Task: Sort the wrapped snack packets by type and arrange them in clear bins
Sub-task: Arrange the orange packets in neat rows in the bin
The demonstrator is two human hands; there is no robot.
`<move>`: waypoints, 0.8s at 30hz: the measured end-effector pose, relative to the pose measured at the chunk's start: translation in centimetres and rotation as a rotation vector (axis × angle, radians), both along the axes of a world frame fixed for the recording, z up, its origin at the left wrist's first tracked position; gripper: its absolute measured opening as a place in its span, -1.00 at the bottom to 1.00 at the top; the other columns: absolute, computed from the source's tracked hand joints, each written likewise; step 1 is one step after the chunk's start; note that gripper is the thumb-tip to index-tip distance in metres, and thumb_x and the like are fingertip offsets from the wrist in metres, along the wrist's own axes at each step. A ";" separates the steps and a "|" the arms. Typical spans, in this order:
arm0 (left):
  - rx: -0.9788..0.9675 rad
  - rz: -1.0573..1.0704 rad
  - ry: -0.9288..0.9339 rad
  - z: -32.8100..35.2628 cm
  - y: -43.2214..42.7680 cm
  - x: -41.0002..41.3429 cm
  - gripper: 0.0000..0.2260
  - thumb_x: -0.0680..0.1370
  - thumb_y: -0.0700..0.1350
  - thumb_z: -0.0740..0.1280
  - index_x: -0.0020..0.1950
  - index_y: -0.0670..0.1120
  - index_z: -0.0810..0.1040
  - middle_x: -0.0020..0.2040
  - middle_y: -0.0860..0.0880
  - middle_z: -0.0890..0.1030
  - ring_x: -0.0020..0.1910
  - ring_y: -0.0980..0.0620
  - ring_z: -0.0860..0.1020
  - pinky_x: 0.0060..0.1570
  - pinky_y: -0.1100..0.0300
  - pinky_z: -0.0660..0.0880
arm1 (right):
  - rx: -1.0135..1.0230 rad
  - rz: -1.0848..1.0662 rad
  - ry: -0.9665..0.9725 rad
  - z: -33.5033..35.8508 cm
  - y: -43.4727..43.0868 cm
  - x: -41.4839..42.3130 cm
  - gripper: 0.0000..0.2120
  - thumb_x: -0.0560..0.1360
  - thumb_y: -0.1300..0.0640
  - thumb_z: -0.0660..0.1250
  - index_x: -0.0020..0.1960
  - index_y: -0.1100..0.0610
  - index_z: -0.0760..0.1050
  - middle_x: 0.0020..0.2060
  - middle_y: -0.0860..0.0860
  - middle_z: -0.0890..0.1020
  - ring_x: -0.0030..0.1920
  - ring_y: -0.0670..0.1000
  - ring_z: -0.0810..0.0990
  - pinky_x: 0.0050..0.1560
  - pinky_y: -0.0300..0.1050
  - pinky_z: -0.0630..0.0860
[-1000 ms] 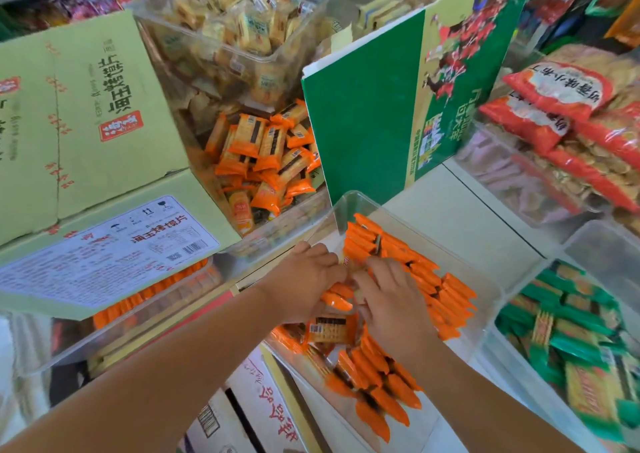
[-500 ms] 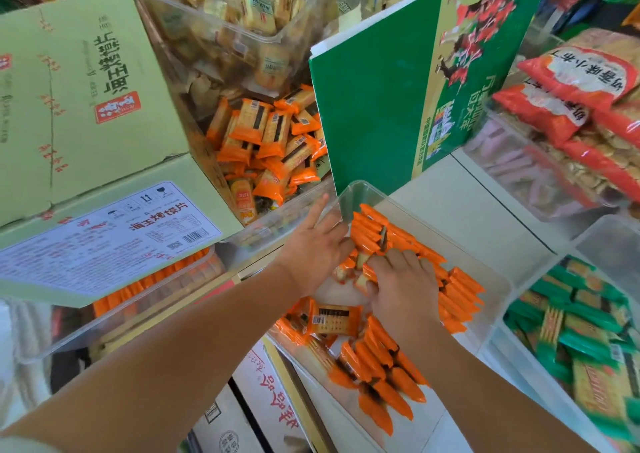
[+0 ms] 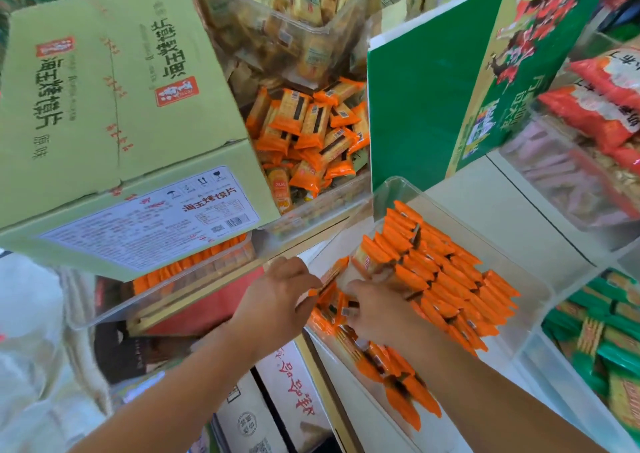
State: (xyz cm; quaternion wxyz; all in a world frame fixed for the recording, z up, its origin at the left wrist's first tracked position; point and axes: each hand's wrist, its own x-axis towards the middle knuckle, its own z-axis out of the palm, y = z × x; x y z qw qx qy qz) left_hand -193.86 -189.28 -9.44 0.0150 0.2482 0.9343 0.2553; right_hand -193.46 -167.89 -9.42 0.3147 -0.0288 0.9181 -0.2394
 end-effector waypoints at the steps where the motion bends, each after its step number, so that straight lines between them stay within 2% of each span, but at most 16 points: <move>1: 0.016 0.012 -0.001 -0.2 -0.1 0.1 -0.78 0.48 -0.13 0.54 0.10 0.02 0.69 -0.05 0.09 0.56 -0.11 0.03 0.51 -0.26 0.04 0.58 | 0.041 0.008 -0.044 -0.5 -0.3 -0.2 -0.64 0.55 0.09 0.39 0.31 -0.08 0.44 0.15 -0.05 0.62 0.17 0.04 0.61 0.14 -0.01 0.61; 3: 0.058 0.058 -0.014 -0.4 -0.2 0.2 -0.77 0.48 -0.13 0.54 0.12 0.04 0.69 -0.04 0.11 0.57 -0.09 0.04 0.49 -0.21 0.05 0.56 | 0.159 0.099 -0.056 -1.3 -0.7 -0.6 -0.56 0.53 0.12 0.43 0.36 -0.04 0.41 0.23 -0.02 0.59 0.23 0.09 0.59 0.18 0.02 0.59; 5: 0.097 0.096 -0.042 -0.5 -0.4 0.8 -0.76 0.49 -0.13 0.54 0.13 0.07 0.68 -0.03 0.14 0.57 -0.07 0.06 0.46 -0.18 0.09 0.55 | 0.255 0.150 -0.010 -1.6 -1.0 -0.8 -0.55 0.49 0.05 0.48 0.33 -0.03 0.43 0.22 -0.02 0.57 0.23 0.09 0.56 0.15 0.00 0.57; 6: 0.110 0.111 -0.045 -0.6 -0.3 1.1 -0.75 0.48 -0.13 0.54 0.13 0.07 0.68 -0.02 0.14 0.57 -0.06 0.08 0.44 -0.18 0.12 0.54 | 0.244 0.114 0.016 -1.8 -1.1 -1.0 -0.55 0.46 -0.01 0.51 0.29 -0.05 0.45 0.19 -0.05 0.58 0.21 0.06 0.56 0.12 -0.01 0.57; 8: 0.129 0.132 -0.035 -0.8 -0.3 1.4 -0.73 0.46 -0.16 0.55 0.13 0.07 0.69 -0.03 0.14 0.57 -0.07 0.09 0.43 -0.17 0.22 0.49 | 0.087 -0.073 0.008 -2.0 -1.2 -1.2 -0.50 0.40 -0.12 0.55 0.26 -0.12 0.45 0.14 -0.13 0.61 0.18 0.00 0.58 0.13 0.00 0.57; 11: 0.133 0.140 -0.030 -0.9 -0.1 1.5 -0.71 0.45 -0.20 0.55 0.13 0.06 0.69 -0.04 0.13 0.57 -0.09 0.09 0.42 -0.13 0.34 0.37 | -0.137 -0.340 -0.115 -2.2 -1.3 -1.5 -0.60 0.45 -0.02 0.54 0.24 -0.11 0.52 0.10 -0.14 0.64 0.20 0.01 0.60 0.23 0.09 0.57; 15: 0.130 0.143 -0.043 -0.7 0.0 1.6 -0.72 0.48 -0.17 0.52 0.16 0.06 0.69 0.00 0.14 0.57 -0.05 0.11 0.44 -0.08 0.31 0.41 | -0.156 -0.245 -0.182 -2.5 -1.9 -1.4 -0.62 0.55 0.03 0.42 0.35 -0.10 0.48 0.18 -0.10 0.62 0.24 0.05 0.59 0.20 0.10 0.61; 19: 0.222 0.172 -0.116 -0.4 -1.0 2.6 -0.75 0.53 -0.18 0.48 0.18 0.05 0.68 0.14 0.18 0.60 0.14 0.13 0.54 0.17 0.34 0.44 | -0.141 -0.075 -0.254 -1.8 -2.7 -1.8 -0.67 0.57 -0.03 0.35 0.32 -0.11 0.47 0.12 -0.06 0.63 0.14 0.04 0.60 0.16 0.07 0.62; 21: 0.237 0.199 -0.160 -0.1 -1.4 3.2 -0.75 0.55 -0.20 0.47 0.18 0.06 0.68 0.22 0.21 0.59 0.26 0.18 0.52 0.26 0.41 0.38 | -0.143 -0.122 -0.304 -1.5 -2.9 -1.8 -0.69 0.55 -0.04 0.37 0.28 -0.10 0.48 0.09 -0.05 0.63 0.12 0.03 0.58 0.16 0.08 0.61; 24: 0.236 0.200 -0.218 0.5 -1.5 3.5 -0.75 0.57 -0.19 0.45 0.19 0.08 0.68 0.29 0.24 0.56 0.33 0.23 0.46 0.27 0.47 0.31 | -0.209 -0.237 -0.376 -1.8 -3.3 -1.9 -0.80 0.55 -0.06 0.38 0.16 -0.10 0.58 -0.01 -0.06 0.68 0.07 0.01 0.61 0.17 0.09 0.60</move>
